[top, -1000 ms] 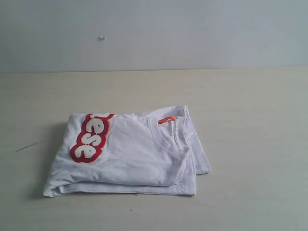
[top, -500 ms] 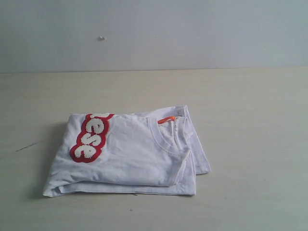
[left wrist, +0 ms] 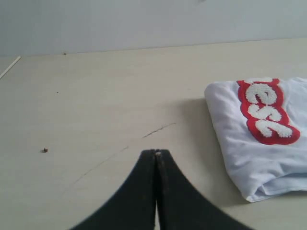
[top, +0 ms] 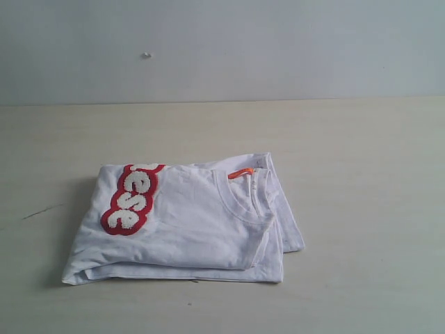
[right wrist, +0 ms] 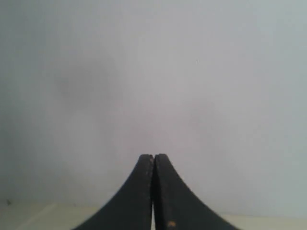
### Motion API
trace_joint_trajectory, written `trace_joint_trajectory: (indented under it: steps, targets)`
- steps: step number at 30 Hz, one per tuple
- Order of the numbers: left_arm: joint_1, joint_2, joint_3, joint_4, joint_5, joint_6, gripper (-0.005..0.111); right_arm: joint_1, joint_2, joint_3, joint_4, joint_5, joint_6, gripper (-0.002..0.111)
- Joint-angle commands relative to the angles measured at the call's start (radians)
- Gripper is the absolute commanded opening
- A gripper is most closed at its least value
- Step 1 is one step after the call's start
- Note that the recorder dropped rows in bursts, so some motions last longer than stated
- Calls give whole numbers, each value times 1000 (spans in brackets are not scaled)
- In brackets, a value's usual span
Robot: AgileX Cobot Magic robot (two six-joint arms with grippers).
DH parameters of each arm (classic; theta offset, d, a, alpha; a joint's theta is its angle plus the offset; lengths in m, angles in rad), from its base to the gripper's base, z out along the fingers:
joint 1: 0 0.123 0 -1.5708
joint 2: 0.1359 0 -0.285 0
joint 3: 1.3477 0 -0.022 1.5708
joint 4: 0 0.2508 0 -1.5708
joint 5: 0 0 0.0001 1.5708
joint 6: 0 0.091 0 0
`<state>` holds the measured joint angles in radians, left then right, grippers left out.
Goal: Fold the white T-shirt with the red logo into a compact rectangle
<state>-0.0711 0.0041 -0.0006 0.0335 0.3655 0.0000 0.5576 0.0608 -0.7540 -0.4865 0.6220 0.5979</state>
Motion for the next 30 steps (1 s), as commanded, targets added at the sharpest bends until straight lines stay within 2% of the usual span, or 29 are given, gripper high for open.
trace_joint_trajectory:
  steps: [1,2,5,10,12,18,26,30]
  targets:
    - [3,-4,1,-11,-8,0,0,0,330,-73,104,113,-169,0]
    - [3,-4,1,-11,-8,0,0,0,496,-103,152,104,-223,0]
    - [3,-4,1,-11,-8,0,0,0,715,-141,163,82,-220,0]
    - [3,-4,1,-11,-8,0,0,0,1204,-151,331,-243,-264,0]
    - [3,-4,1,-11,-8,0,0,0,1311,-155,395,-313,-318,0]
    - [3,-4,1,-11,-8,0,0,0,1616,-296,572,-266,-518,0]
    - [3,-4,1,-11,-8,0,0,0,1868,-466,1038,-228,-937,0]
    - [3,-4,1,-11,-8,0,0,0,1971,-551,1062,-182,-957,0]
